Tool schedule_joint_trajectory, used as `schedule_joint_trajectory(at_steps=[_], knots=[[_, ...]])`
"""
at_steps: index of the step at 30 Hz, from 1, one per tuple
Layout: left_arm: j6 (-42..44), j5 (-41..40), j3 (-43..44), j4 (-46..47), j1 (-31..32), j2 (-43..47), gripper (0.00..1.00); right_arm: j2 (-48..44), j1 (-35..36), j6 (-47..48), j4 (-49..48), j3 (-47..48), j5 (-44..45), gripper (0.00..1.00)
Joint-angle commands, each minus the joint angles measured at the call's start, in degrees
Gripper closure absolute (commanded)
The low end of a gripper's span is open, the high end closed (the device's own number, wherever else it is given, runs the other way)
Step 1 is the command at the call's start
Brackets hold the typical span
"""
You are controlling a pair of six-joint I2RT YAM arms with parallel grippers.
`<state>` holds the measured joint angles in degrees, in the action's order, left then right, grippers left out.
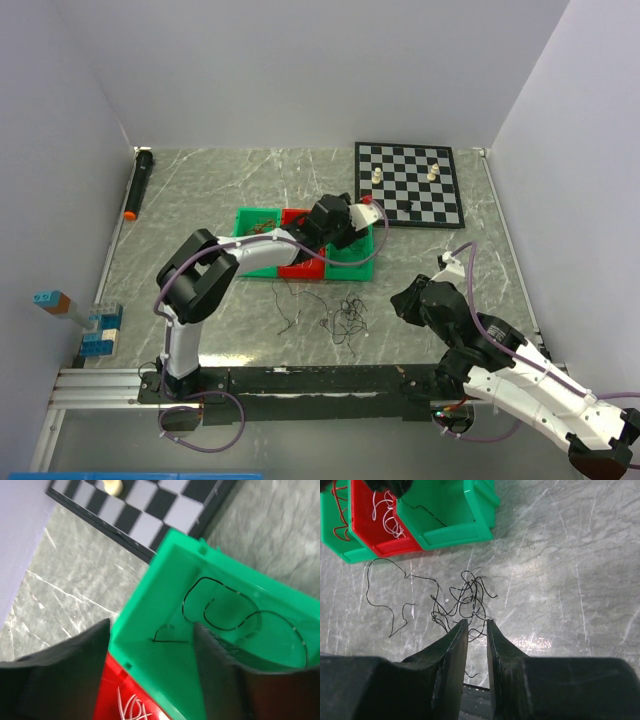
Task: Untangle the cables
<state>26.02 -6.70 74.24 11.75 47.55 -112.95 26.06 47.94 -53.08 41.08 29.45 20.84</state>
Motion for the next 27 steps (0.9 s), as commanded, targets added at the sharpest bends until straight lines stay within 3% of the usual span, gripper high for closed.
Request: schedule_joint_trajectory(at_steps=[1,4,12,16,20,23,27], knots=[[-0.7,0.5,3.9,-2.3,0.3,4.8,0.25,0.0,-0.4,0.4,-1.4,-0.3,-0.4,0.71],[1.7,-1.6,5.6,-2.8,0.6,5.0,0.18,0.3,-0.4,0.4,-1.8,-0.2,-0.7,0.71],[3.7,-8.5,7.3,-1.6,0.5,4.2,0.16,0.7,-0.4,1.0,-2.0,-0.3,-0.8,0.7],[1.5,-7.7,10.0,-3.9,-1.4,6.3,0.13,1.5,-0.4,1.4,-3.2,-0.7,-1.3,0.65],[-0.4,0.2,8.8,-11.2,-4.0,14.3,0.11,4.2,-0.3,2.8,-5.7,-1.1,-3.0,0.6],[2.0,7.4,1.4,-18.8,-4.7,23.5,0.13,6.1,-0.4,3.8,-8.8,-2.5,-5.1,0.56],[8.6,23.3,-10.5,-30.8,-4.7,36.1,0.15,8.8,-0.5,3.9,-12.2,-3.7,-7.7,0.51]])
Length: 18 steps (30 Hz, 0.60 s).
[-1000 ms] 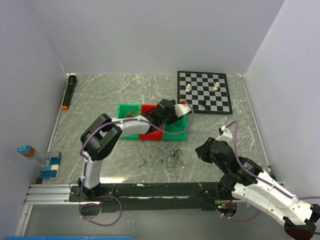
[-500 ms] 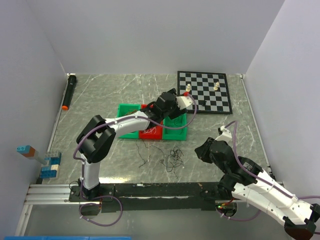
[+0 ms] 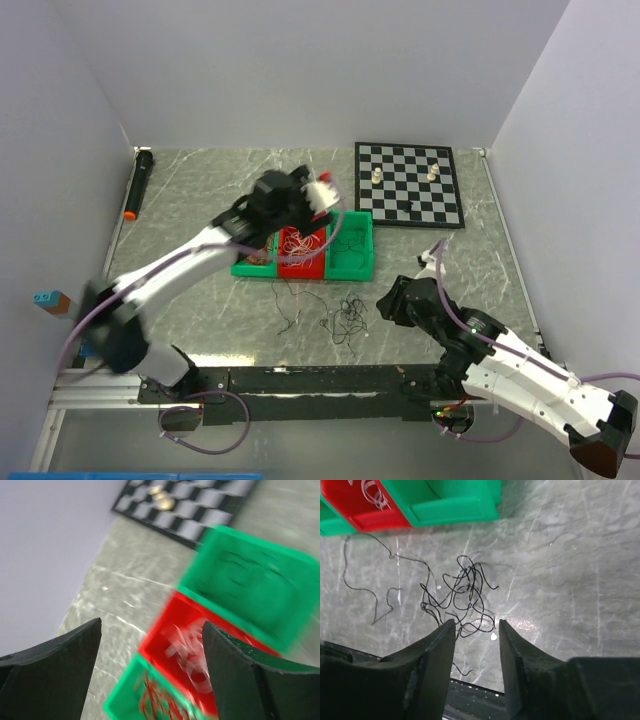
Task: Untangle the cables
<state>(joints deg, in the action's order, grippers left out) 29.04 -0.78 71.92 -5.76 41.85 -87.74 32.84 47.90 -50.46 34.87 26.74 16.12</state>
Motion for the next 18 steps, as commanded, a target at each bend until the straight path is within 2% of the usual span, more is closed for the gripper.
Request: schedule_joint_trajectory(at_steps=[1,4,8,14,18], knots=[[7.9,20.3,-11.7,-15.5,1.2,13.6,0.15,2.7,-0.4,1.4,-6.6,-1.2,-3.5,0.5],[15.2,24.2,-19.7,-18.0,3.2,18.0,0.15,4.2,-0.5,1.7,-7.7,-1.5,-4.3,0.48],[19.6,23.4,-26.3,-10.9,5.7,17.2,0.14,4.6,-0.5,1.7,-8.0,-1.6,-4.6,0.47],[19.7,24.2,-19.8,-9.8,6.2,4.2,0.17,3.0,-0.5,0.9,-6.1,-2.0,-3.8,0.46],[20.7,25.3,-20.5,-6.4,6.2,1.2,0.18,1.4,-0.6,0.4,-5.1,-2.6,-3.4,0.46]])
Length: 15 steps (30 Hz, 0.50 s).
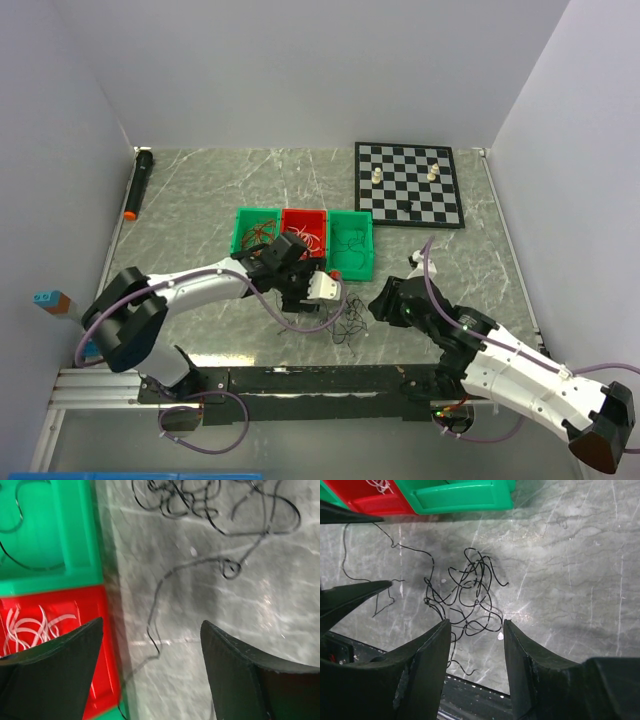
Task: Untangle the cables
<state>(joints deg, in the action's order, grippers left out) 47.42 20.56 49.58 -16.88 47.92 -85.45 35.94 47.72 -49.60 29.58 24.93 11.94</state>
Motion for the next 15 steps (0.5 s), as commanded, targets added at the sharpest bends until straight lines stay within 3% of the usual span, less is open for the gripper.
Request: schedule_joint_trajectory(at_steps=[1,6,15], knots=[[2.4,4.4,2.0,4.7,0.2,-1.8,0.18,-1.9,-0.4,-0.4,0.5,-0.7,0.9,0.46],[4.3,5.7,1.8,2.6,0.3,-3.8,0.25,-2.3,-0.6,-0.1,0.7,-0.3,1.2,0.46],[5.9,3.1,0.6,6.5,0.8,-8.1,0.25,-2.9,-1.1,0.1,0.0,-1.4,0.9,0.46]])
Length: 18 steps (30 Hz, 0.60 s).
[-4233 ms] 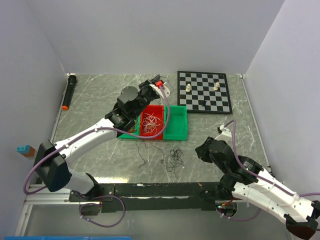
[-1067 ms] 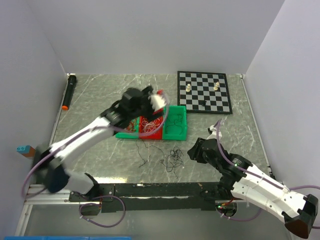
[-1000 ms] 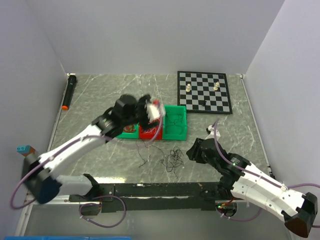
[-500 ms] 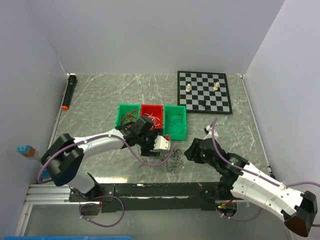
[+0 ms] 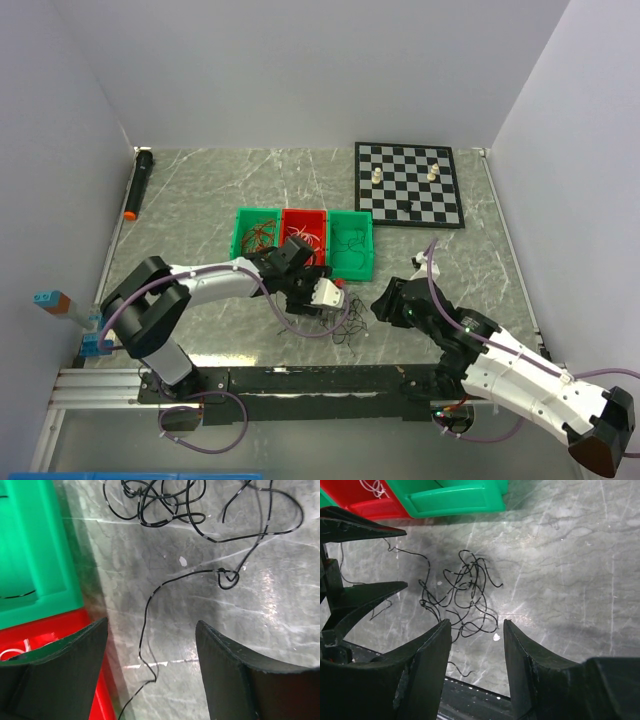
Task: Untangle the cables
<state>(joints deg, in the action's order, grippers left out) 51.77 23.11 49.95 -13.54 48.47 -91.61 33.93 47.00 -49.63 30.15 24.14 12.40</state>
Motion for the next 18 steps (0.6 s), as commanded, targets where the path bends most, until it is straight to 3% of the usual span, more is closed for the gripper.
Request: schedule_joint_trajectory(at_steps=[1,12,15,18], knots=[[1.8,0.2,0.4,3.3,0.2,-2.5,0.25,-1.0,-0.5,0.1,-0.5,-0.7,0.4,0.46],[7.0,0.4,1.2,1.2,-0.1,-7.1,0.27,-1.4,-2.5,0.7,-1.8,-2.1,-1.1,0.45],[8.1,1.5,1.5,-0.8,-0.1,-6.7,0.44,-1.8,-3.1,1.0,-1.6,-2.0,-1.3,0.45],[7.5,2.1,2.2,-3.4,0.0,-6.2,0.75,-2.2,-3.4,1.1,-1.8,-2.2,-1.5,0.45]])
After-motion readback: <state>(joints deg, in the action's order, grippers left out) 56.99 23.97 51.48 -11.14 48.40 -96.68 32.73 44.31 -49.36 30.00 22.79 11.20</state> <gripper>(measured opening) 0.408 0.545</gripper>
